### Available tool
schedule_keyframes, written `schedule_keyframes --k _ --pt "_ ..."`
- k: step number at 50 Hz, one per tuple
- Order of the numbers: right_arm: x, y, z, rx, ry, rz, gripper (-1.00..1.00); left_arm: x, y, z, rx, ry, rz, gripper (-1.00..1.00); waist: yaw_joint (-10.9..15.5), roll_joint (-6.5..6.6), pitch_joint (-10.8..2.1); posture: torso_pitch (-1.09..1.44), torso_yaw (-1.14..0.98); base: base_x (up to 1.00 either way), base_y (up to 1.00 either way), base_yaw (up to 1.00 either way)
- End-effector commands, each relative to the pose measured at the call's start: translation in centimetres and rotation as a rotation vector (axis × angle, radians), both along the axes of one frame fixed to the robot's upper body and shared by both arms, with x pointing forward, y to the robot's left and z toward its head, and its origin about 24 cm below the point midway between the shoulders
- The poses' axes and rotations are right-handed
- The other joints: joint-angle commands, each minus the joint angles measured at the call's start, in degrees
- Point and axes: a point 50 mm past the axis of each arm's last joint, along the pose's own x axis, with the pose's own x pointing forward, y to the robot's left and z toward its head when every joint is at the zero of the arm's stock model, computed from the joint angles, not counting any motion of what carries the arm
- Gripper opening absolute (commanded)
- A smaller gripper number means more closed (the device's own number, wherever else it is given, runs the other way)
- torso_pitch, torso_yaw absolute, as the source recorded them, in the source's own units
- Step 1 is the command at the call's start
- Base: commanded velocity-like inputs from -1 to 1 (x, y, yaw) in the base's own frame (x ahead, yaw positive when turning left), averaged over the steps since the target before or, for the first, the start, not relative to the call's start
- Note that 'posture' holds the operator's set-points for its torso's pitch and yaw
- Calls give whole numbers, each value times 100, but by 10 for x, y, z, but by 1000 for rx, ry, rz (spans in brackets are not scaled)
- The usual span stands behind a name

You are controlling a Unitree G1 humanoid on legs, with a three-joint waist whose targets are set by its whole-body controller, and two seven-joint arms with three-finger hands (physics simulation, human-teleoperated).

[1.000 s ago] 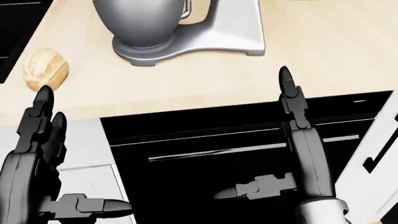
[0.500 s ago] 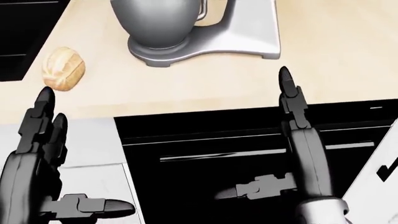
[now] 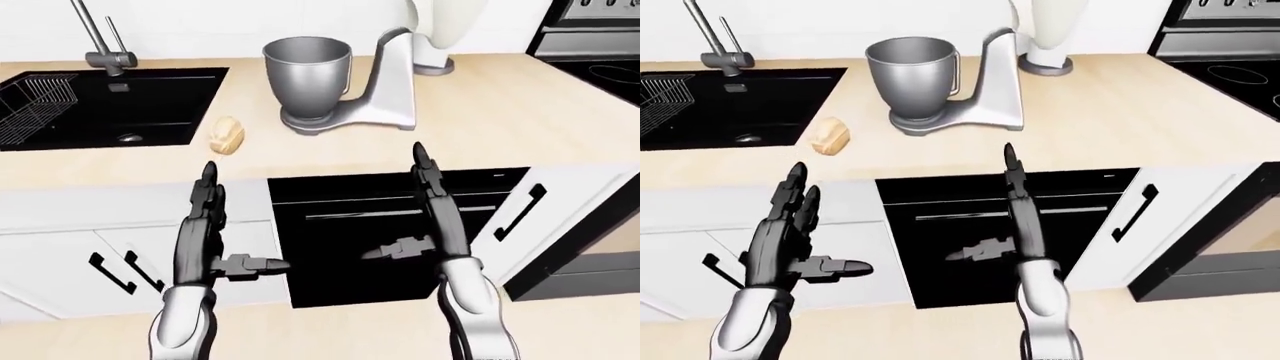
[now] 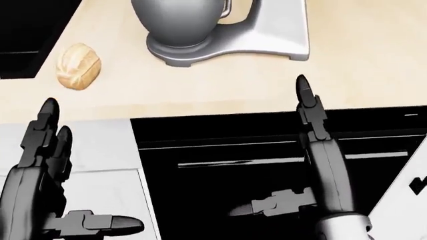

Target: Place the bread in the stand mixer bowl.

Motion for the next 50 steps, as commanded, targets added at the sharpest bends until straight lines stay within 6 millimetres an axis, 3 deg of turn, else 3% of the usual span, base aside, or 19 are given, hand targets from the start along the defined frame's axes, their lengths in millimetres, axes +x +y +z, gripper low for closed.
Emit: schedule_keyframes --k 1,5,6,8,13,15,17,26,30,31,32,33,40,44,45,46,47,48,50 --pt "-2 -1 18 -4 -105 -8 100 -1 -5 19 5 -107 -25 100 -19 35 -50 0 0 26 0 0" --pt "-2 -1 18 -4 -106 -8 100 -2 -5 19 4 -107 -25 100 -10 -362 -90 0 0 26 0 0" --pt "-2 -1 18 -5 -106 -9 100 -2 -5 19 4 -107 -25 100 -65 -159 -41 0 0 26 0 0" --pt "-2 -2 19 -5 -107 -10 100 -2 -5 20 2 -110 -24 100 -43 -222 -62 0 0 26 0 0" --pt "-3 -2 20 -6 -109 -12 100 -3 -4 22 -1 -115 -21 100 -67 14 -48 0 0 26 0 0" --pt "-3 -2 20 -5 -110 -12 100 -3 -4 23 -4 -118 -20 100 -101 192 -61 0 0 26 0 0" --pt "-3 -2 20 -5 -111 -13 100 -3 -4 24 -6 -121 -18 100 -124 524 -154 0 0 27 0 0" --pt "-4 -3 23 -6 -115 -15 100 -6 -2 30 -12 -136 -11 100 26 170 -54 0 0 26 0 0" --pt "-4 -3 23 -5 -117 -18 100 -6 -2 31 -12 -139 -12 100 49 -293 -172 0 0 26 0 0" --pt "-5 -4 23 -5 -118 -19 100 -6 -2 31 -12 -139 -12 100 55 -310 -221 0 0 26 0 0" --pt "-5 -4 23 -5 -118 -19 100 -6 -2 31 -12 -140 -12 100 -29 -205 -139 0 0 27 0 0" --pt "-5 -4 23 -5 -119 -19 100 -6 -2 31 -12 -140 -11 100 -5 -262 -89 0 0 26 0 0" --pt "-5 -4 22 -3 -120 -21 100 -7 -2 32 -12 -143 -10 100 -101 91 -47 0 0 26 0 0" --pt "-5 -5 22 -3 -122 -22 100 -7 -1 31 -13 -143 -10 100 -113 616 -148 0 0 26 0 0" --pt "-5 -5 21 -1 -122 -23 100 -7 -1 32 -13 -144 -10 100 -47 383 -98 0 0 18 0 0" --pt "-5 -5 21 0 -122 -24 100 -7 -1 31 -13 -144 -10 100 -93 494 -134 0 0 14 0 0" --pt "-5 -5 21 2 -123 -24 100 -8 -1 32 -13 -145 -9 100 -36 438 -64 0 0 5 0 0" --pt "-6 -5 21 2 -123 -26 100 -8 -1 32 -13 -145 -9 100 -69 447 -240 0 0 5 0 0" --pt "-6 -5 21 3 -123 -26 100 -8 -1 32 -13 -146 -9 100 -58 312 -147 0 0 5 0 0"
